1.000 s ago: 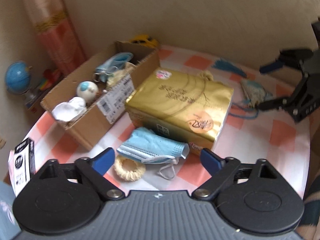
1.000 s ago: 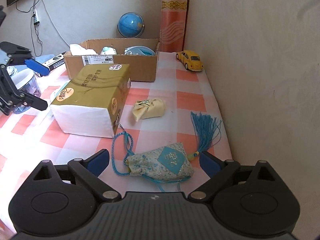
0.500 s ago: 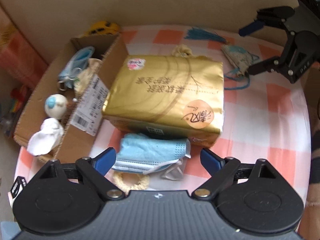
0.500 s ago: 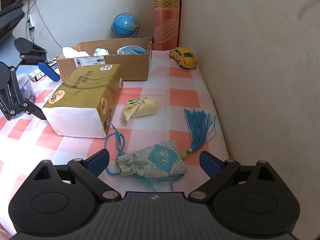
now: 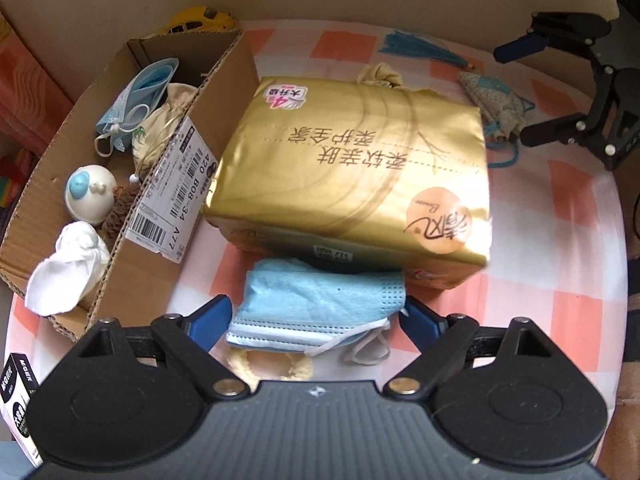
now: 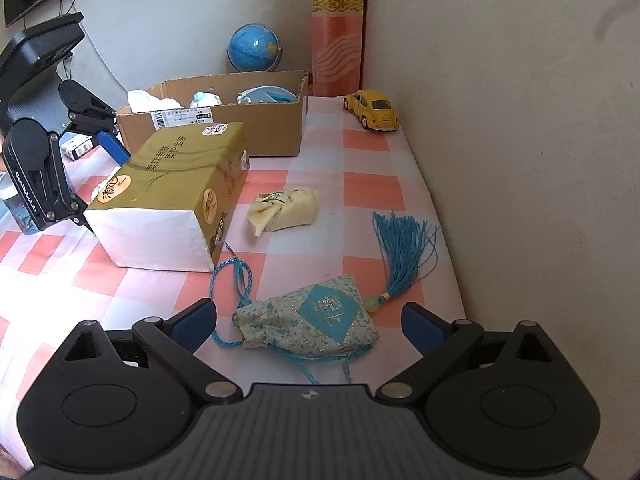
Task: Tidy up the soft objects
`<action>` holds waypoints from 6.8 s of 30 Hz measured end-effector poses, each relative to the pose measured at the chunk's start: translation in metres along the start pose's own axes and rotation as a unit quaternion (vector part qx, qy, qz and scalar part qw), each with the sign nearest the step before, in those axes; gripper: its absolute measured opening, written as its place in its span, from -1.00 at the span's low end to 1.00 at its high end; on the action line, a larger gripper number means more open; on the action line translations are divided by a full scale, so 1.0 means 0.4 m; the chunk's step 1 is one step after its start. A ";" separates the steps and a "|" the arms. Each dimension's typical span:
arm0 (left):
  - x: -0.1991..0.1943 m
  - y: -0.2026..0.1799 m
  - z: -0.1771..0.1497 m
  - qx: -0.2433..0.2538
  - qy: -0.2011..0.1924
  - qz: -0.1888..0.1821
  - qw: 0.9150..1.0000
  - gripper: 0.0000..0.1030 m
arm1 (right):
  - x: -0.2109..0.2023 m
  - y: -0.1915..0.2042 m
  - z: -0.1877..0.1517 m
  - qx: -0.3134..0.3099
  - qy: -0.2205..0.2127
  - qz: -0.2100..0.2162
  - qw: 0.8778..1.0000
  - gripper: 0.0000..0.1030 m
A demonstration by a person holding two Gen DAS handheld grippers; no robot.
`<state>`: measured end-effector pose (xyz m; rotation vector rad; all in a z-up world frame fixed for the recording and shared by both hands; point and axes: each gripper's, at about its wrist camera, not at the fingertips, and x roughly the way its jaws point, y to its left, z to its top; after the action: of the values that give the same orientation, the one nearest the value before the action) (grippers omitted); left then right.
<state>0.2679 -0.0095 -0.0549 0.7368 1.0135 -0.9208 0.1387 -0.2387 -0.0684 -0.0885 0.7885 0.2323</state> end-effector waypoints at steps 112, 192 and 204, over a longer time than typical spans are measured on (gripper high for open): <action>-0.173 0.245 0.044 -0.342 -0.111 0.206 0.910 0.84 | -0.191 0.025 0.148 -0.059 -0.071 -0.005 0.996 0.10; -0.228 -0.295 -0.227 -0.409 -0.217 0.204 0.863 0.97 | 0.066 0.052 0.387 0.020 0.006 0.035 0.999 1.00; -0.208 -0.306 -0.201 -0.404 -0.202 0.199 0.870 0.97 | 0.148 -0.037 0.312 0.084 0.087 0.011 0.993 0.51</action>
<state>0.1084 0.0299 -0.0183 0.0173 0.7278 -0.2086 0.2690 -0.2223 -0.0228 0.0596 0.9802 0.1801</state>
